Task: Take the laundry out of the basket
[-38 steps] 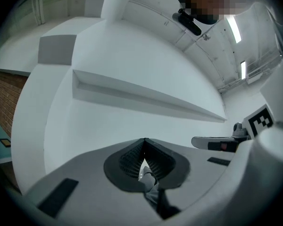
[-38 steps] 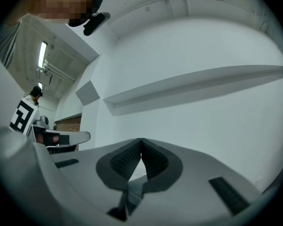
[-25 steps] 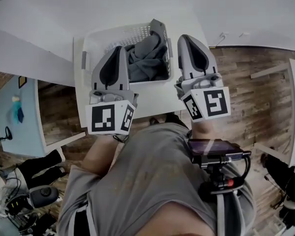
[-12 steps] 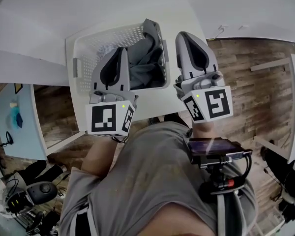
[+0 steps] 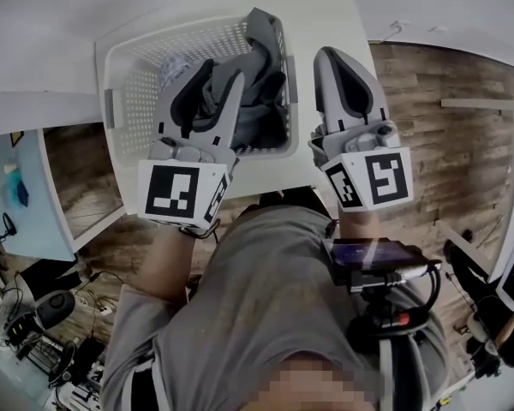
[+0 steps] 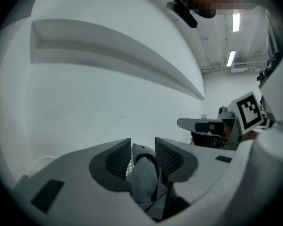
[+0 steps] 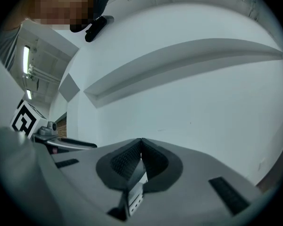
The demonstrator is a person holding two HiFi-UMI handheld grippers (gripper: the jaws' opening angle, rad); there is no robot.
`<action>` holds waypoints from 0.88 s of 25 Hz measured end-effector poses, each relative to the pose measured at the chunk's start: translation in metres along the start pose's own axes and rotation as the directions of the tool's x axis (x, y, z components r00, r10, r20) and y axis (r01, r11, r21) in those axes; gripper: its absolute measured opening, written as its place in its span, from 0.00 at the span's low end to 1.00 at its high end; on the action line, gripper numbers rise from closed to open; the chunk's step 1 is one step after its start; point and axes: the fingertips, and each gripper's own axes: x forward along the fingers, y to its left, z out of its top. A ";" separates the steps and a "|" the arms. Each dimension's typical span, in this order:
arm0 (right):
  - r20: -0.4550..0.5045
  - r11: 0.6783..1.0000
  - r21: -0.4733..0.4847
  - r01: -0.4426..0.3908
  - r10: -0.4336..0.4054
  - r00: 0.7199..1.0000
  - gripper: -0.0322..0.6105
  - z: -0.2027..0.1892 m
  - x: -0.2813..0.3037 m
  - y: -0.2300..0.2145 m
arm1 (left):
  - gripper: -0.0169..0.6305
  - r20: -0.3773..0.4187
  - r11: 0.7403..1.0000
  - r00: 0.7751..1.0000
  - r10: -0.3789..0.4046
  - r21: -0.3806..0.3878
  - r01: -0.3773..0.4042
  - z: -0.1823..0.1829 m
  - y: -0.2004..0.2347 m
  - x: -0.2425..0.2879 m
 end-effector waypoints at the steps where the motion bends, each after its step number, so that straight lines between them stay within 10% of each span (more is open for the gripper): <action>1: -0.009 1.000 0.006 0.001 -0.001 1.000 0.06 -0.005 0.003 -0.004 | 0.29 -0.014 1.000 1.000 -0.010 -0.002 0.010 -0.004 0.000 0.006; 9: -0.058 0.999 0.047 0.005 -0.003 0.998 0.06 -0.029 0.018 -0.020 | 0.59 -0.159 0.991 0.978 -0.135 -0.023 0.133 -0.034 -0.007 0.030; 22: -0.093 0.995 0.091 0.031 -0.022 0.995 0.06 -0.051 0.040 -0.057 | 0.64 -0.401 0.962 0.877 -0.264 -0.050 0.267 -0.083 -0.019 0.068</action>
